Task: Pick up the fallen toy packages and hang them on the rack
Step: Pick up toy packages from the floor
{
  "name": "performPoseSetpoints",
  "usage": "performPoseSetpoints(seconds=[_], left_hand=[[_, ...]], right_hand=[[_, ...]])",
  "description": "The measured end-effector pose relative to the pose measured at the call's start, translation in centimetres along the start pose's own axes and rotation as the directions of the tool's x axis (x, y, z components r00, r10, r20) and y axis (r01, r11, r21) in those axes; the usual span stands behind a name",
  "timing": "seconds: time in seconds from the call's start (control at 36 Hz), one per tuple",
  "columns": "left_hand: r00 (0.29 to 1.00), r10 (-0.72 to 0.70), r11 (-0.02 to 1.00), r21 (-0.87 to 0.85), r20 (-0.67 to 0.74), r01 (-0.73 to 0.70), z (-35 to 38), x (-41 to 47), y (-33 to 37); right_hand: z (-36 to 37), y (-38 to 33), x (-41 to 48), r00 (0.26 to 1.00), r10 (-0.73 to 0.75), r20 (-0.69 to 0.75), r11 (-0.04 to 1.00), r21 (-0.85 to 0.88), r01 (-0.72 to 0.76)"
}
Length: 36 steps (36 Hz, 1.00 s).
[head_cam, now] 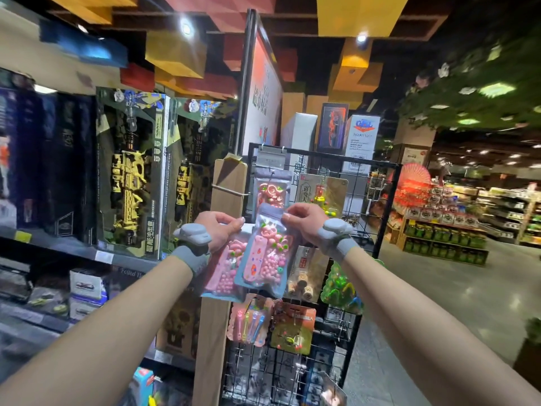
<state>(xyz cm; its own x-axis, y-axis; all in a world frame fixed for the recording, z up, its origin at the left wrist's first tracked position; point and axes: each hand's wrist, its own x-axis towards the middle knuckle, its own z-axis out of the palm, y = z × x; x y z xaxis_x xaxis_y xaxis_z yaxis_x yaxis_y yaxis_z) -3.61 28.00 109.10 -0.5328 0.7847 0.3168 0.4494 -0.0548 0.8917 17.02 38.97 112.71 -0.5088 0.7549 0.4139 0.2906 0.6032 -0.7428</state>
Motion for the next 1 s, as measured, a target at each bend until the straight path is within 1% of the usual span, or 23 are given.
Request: performPoseSetpoints(seconds=[0.08, 0.11, 0.19, 0.28, 0.39, 0.47, 0.64, 0.78, 0.83, 0.92, 1.0], left_hand=[[0.999, 0.013, 0.999, 0.044, -0.052, -0.011, -0.6, 0.3, -0.3], [0.998, 0.011, 0.999, 0.052, -0.064, -0.007, -0.9, 0.4, -0.3], [0.996, 0.015, 0.995, 0.104, -0.090, -0.006, -1.4, 0.5, -0.2], [0.992, 0.043, 0.988, 0.155, -0.117, -0.024, -2.2, 0.6, 0.3], [0.990, 0.037, 0.981, 0.195, -0.134, -0.010, -3.1, 0.5, 0.6], [0.989, 0.041, 0.978, 0.210, -0.141, -0.010, -3.6, 0.3, 0.8], [0.986, 0.083, 0.962, 0.270, -0.143, -0.042, -4.4, -0.2, 1.1], [0.985, 0.082, 0.950, 0.311, -0.151, -0.032, -5.4, -0.3, 1.1], [0.982, 0.089, 0.952, 0.302, -0.164, -0.036, -5.8, -0.3, 1.1], [0.981, 0.097, 0.953, 0.301, -0.169, -0.043, -6.4, -0.2, 0.8], [0.985, 0.085, 0.954, 0.299, -0.152, -0.036, -6.5, -0.2, 0.9]], right_hand=[[-0.8, 0.0, 0.9, 0.998, 0.023, -0.061, 0.998, 0.052, -0.020], [-0.9, -0.3, 1.3, 0.996, 0.019, -0.087, 0.999, 0.044, -0.016], [-1.3, -0.5, 2.3, 0.985, -0.021, -0.171, 0.999, -0.030, 0.016], [-1.7, -1.2, 3.6, 0.976, -0.059, -0.210, 0.991, -0.134, 0.031], [-1.9, -1.8, 5.2, 0.973, -0.117, -0.197, 0.959, -0.275, 0.059], [-1.9, -2.3, 6.4, 0.976, -0.120, -0.180, 0.938, -0.341, 0.052], [-1.5, -4.1, 7.7, 0.969, -0.149, -0.195, 0.934, -0.350, 0.073], [-1.0, -5.1, 8.6, 0.965, -0.163, -0.203, 0.930, -0.358, 0.082], [-0.8, -5.5, 9.0, 0.970, -0.160, -0.185, 0.924, -0.375, 0.081], [-0.2, -5.6, 9.2, 0.970, -0.168, -0.174, 0.933, -0.344, 0.100], [0.0, -5.9, 9.1, 0.964, -0.184, -0.191, 0.938, -0.328, 0.114]])
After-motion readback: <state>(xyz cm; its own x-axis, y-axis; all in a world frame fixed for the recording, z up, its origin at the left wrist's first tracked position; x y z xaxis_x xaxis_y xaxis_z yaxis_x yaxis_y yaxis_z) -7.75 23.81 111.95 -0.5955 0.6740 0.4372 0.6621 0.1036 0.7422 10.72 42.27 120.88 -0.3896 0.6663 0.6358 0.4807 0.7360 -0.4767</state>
